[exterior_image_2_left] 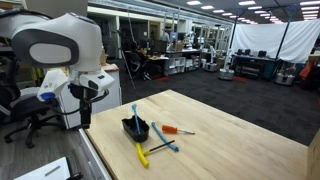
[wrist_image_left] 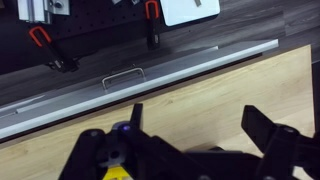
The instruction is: Move the black object to the right
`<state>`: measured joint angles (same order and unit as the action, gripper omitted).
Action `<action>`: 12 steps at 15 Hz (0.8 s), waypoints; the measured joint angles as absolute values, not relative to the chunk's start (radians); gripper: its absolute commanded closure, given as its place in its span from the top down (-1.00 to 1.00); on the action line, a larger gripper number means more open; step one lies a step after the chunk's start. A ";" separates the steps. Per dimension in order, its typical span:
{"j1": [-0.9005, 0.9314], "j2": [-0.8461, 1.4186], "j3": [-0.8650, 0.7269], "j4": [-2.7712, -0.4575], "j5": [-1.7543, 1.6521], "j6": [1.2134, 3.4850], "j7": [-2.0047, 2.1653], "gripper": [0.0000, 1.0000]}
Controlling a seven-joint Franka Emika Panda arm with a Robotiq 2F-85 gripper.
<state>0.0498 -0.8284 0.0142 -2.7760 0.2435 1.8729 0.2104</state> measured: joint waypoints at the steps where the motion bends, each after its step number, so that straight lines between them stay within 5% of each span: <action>1: 0.049 -0.828 0.014 -2.776 0.243 1.873 0.210 1.00; 12: 0.004 -0.765 0.031 -2.751 0.187 2.016 0.217 1.00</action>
